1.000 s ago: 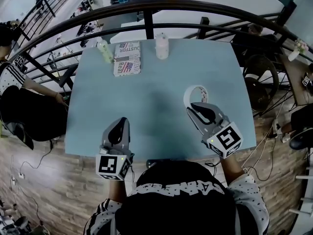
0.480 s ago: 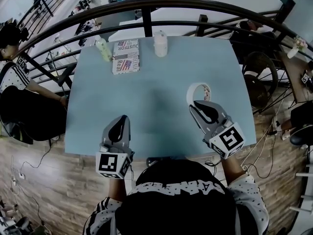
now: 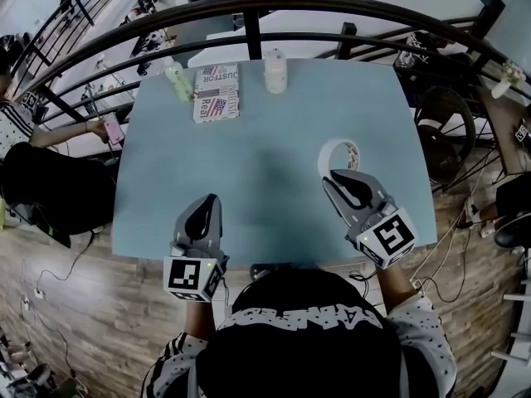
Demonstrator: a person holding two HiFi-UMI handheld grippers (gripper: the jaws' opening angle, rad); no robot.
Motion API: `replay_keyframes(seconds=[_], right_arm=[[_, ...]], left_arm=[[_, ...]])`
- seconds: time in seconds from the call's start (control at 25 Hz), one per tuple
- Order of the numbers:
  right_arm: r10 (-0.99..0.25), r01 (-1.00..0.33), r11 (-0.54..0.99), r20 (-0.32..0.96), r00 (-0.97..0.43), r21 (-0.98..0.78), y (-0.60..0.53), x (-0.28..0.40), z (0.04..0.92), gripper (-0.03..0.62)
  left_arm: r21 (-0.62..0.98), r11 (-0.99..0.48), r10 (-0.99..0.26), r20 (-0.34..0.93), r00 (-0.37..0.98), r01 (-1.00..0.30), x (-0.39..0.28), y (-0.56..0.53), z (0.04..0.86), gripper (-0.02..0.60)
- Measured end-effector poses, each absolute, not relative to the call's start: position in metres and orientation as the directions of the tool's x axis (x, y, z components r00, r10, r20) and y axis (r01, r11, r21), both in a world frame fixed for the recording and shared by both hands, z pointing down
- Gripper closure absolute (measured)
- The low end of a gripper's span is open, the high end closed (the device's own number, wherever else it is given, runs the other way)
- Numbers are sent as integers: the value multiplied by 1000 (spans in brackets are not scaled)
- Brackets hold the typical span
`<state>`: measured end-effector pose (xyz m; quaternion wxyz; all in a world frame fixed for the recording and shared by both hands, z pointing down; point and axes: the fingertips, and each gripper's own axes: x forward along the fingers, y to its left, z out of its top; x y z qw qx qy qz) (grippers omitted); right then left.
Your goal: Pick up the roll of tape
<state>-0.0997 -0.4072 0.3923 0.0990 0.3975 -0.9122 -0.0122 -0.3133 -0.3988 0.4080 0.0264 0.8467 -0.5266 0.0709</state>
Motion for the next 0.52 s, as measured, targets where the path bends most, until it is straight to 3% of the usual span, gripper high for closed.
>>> replay_keyframes(seconds=[0.52], right_arm=[[-722, -719, 689, 164, -672, 88, -406, -100, 392, 545]], left_arm=[[-35, -439, -891, 150, 429, -898, -314, -397, 406, 581]])
